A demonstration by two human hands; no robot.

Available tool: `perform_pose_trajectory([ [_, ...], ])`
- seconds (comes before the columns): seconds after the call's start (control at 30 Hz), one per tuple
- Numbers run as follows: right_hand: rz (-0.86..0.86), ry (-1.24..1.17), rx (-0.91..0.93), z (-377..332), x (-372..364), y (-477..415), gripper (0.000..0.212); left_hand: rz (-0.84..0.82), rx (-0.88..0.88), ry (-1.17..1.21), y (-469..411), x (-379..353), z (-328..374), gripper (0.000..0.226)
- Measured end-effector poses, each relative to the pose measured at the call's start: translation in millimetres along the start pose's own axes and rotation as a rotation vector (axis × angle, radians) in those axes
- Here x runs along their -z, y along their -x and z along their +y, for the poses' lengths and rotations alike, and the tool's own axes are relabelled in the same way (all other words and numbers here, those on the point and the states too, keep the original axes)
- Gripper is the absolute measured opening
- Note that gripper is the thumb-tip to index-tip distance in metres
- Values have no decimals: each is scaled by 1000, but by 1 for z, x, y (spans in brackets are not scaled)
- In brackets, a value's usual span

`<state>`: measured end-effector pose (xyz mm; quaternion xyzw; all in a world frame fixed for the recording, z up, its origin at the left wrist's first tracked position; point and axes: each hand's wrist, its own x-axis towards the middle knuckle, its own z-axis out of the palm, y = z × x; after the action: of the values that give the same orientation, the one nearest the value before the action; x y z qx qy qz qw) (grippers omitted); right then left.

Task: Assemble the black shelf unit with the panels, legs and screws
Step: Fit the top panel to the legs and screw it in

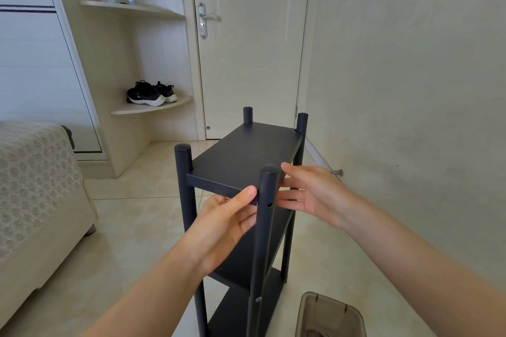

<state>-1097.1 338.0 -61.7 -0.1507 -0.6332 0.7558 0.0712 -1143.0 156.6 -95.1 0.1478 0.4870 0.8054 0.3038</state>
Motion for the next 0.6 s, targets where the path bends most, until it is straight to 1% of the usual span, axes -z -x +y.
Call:
perform_pose_trajectory([
  [0.03,-5,45,-19,3,-1,4,30,-16,-1,-8,0,0,0,5],
  [0.07,-17,103,-46,7,-3,9,33,-39,1,-11,-1,2,-1,8],
  [0.1,-37,177,-71,12,-4,13,36,-59,-2,-14,-2,4,-1,15],
  [0.17,-93,344,-97,25,-7,22,33,-71,-7,-13,-3,6,-1,40],
  [0.2,-123,411,-105,31,-7,25,28,-62,-6,-4,-4,7,-1,43],
  [0.27,-183,509,-115,40,-5,30,19,-41,-2,21,-4,6,-2,26],
  [0.3,-213,551,-110,43,-4,33,18,-31,0,22,-3,5,-1,16],
  [0.33,-238,590,-96,45,-3,35,19,-31,-4,16,-3,4,-1,13],
  [0.4,-255,681,-34,51,-5,41,21,-28,-13,0,-2,3,-1,21],
  [0.43,-248,728,11,54,-7,43,22,-21,-13,-6,-2,2,-1,21],
  [0.5,-219,809,99,61,-12,44,26,-18,-9,-10,0,0,-2,9],
  [0.6,-183,872,188,71,-16,42,28,-13,-28,-34,3,-4,-2,23],
])
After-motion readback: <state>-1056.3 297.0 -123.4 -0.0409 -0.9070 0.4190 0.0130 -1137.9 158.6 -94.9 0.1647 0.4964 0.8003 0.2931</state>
